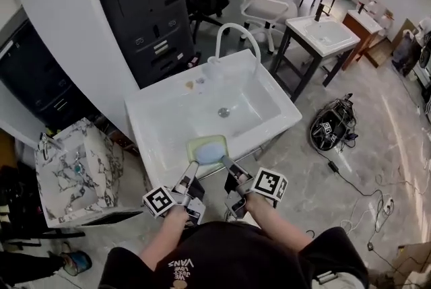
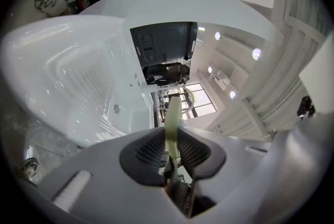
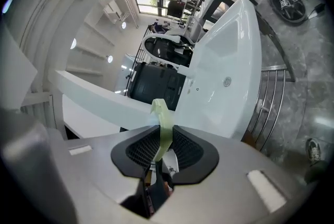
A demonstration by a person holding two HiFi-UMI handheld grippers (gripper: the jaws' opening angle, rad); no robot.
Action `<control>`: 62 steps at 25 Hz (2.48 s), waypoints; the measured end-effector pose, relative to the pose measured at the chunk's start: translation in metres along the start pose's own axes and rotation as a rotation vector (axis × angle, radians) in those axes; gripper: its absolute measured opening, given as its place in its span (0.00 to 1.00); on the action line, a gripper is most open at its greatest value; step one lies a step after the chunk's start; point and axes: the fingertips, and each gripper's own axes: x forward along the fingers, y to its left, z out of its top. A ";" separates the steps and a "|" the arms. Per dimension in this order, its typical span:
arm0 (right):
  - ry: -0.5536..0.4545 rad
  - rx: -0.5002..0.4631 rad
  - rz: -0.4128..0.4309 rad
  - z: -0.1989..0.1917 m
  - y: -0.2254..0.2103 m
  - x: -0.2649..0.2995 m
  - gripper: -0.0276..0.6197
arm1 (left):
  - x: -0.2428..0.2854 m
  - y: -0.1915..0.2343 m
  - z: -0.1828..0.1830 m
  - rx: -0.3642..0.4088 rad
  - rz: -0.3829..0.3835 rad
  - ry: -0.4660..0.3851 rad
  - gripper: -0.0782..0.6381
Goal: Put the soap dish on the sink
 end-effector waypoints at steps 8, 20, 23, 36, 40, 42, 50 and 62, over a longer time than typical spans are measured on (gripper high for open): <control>0.112 0.002 0.034 0.026 -0.011 0.003 0.16 | 0.018 -0.001 -0.016 -0.002 0.037 -0.116 0.28; 0.115 0.019 0.020 0.052 -0.019 0.043 0.16 | 0.056 0.010 0.014 -0.015 0.040 -0.120 0.28; 0.101 0.017 0.013 0.060 -0.016 0.058 0.16 | 0.068 0.011 0.031 0.005 0.030 -0.103 0.28; 0.063 0.013 0.009 0.067 -0.010 0.132 0.16 | 0.094 0.030 0.102 0.014 0.025 -0.069 0.28; 0.060 0.016 0.006 0.065 -0.013 0.150 0.16 | 0.096 0.042 0.117 0.014 0.043 -0.057 0.28; 0.065 0.018 0.002 0.066 -0.014 0.157 0.16 | 0.101 0.044 0.122 -0.002 0.038 -0.060 0.28; 0.132 0.010 -0.005 0.087 -0.029 0.189 0.16 | 0.130 0.055 0.139 0.010 0.032 -0.101 0.28; 0.242 -0.025 0.001 0.114 -0.054 0.239 0.16 | 0.166 0.088 0.158 -0.011 0.085 -0.189 0.28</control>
